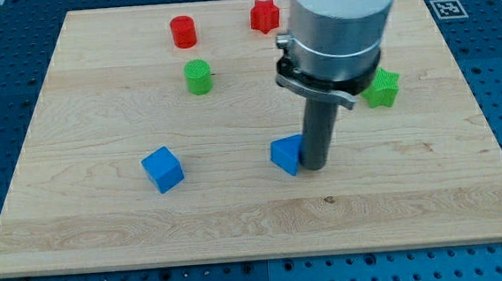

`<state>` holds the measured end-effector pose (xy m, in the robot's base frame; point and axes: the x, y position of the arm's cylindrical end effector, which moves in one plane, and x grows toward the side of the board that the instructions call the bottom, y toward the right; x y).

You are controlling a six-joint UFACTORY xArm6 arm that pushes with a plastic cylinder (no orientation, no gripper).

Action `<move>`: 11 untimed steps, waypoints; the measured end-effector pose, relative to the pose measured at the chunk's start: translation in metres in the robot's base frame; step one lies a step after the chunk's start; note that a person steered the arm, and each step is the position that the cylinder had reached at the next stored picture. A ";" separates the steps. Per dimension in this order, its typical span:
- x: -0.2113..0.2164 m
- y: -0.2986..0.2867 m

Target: Move the blue triangle to the blue cube

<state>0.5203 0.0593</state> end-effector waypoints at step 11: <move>-0.053 -0.130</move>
